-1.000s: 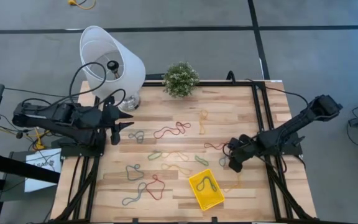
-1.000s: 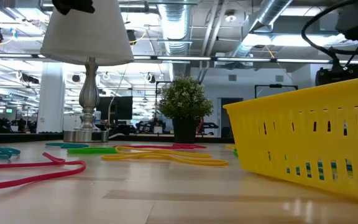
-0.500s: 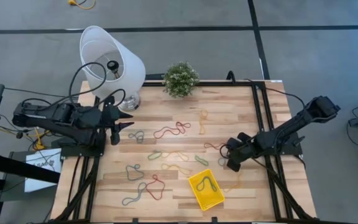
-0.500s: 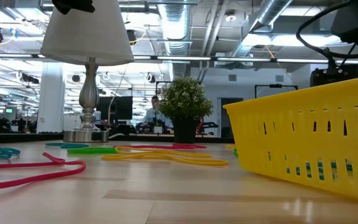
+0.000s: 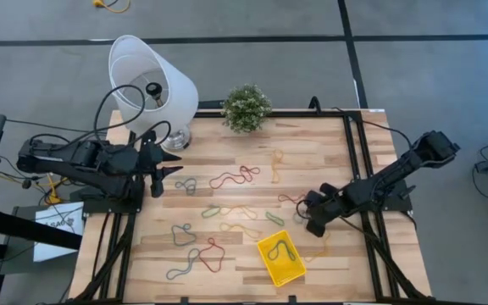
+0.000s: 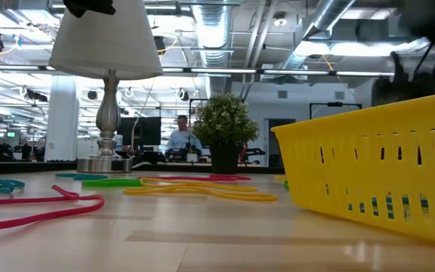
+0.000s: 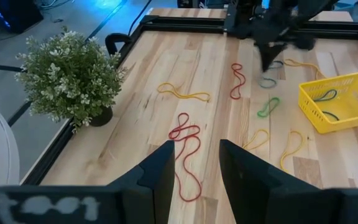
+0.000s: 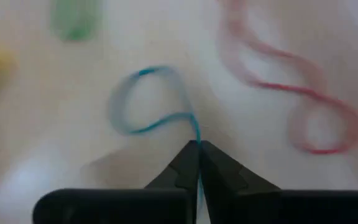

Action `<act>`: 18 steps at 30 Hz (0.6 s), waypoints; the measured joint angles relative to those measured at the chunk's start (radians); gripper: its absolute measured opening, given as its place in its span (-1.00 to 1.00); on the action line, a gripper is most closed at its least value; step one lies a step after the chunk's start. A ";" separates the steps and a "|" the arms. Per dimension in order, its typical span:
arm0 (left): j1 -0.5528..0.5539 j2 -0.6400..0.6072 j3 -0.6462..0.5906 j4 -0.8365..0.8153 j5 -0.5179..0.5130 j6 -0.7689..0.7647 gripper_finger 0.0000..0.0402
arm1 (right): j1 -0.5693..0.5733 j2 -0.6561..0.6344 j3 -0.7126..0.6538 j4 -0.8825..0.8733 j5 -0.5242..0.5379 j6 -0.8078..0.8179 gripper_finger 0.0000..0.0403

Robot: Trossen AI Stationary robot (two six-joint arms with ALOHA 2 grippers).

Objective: Pick and place items into bin
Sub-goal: Put the blue rubber band into the bin

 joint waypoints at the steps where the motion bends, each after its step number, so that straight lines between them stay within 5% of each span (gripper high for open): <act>1: 0.000 0.000 0.000 0.000 0.000 0.000 -0.42 | 0.001 -0.008 0.031 0.016 0.004 -0.018 -0.98; 11: 0.000 0.000 0.001 0.000 0.000 -0.006 -0.42 | 0.081 -0.022 0.331 0.023 0.106 -0.273 -0.99; 18: 0.000 0.000 0.001 -0.003 0.000 -0.008 -0.42 | 0.126 0.111 0.386 0.075 0.067 -0.244 -1.00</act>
